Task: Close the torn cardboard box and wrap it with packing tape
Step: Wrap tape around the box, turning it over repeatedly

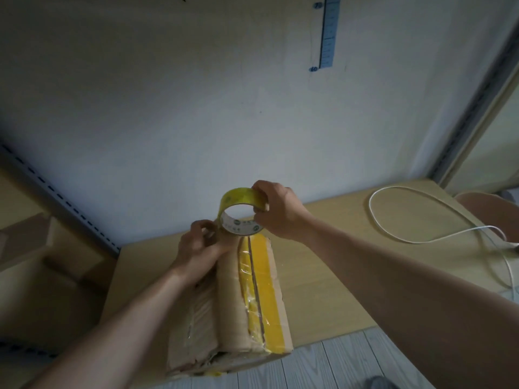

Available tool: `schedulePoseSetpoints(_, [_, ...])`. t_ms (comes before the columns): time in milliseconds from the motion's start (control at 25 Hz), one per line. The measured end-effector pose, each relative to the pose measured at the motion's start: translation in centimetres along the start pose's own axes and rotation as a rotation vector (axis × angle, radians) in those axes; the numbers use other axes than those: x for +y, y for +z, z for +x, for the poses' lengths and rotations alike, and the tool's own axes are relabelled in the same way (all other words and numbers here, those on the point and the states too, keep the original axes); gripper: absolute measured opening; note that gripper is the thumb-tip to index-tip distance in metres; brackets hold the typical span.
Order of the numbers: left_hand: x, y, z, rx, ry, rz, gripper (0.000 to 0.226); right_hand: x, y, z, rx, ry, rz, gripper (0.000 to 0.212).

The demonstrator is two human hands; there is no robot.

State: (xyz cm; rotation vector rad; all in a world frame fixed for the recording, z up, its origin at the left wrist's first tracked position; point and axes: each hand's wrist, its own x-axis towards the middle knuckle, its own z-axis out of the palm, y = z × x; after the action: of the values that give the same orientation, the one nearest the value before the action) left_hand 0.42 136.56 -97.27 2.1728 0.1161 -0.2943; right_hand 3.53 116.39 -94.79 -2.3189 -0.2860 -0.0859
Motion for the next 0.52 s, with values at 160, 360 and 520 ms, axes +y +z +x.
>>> schedulePoseSetpoints(160, [-1.6, -2.8, -0.1, -0.027, 0.149, 0.077, 0.079, -3.0, 3.4, 1.1, -0.045, -0.036, 0.079, 0.021])
schedulePoseSetpoints(360, [-4.2, -5.5, 0.0, -0.086, 0.114, 0.086, 0.057, -5.0, 5.1, 1.9, -0.11, -0.113, 0.038, 0.023])
schedulePoseSetpoints(520, [-6.6, -7.4, -0.3, -0.077, 0.068, 0.025, 0.064, -4.2, 3.3, 1.9, -0.169, -0.106, -0.106, 0.028])
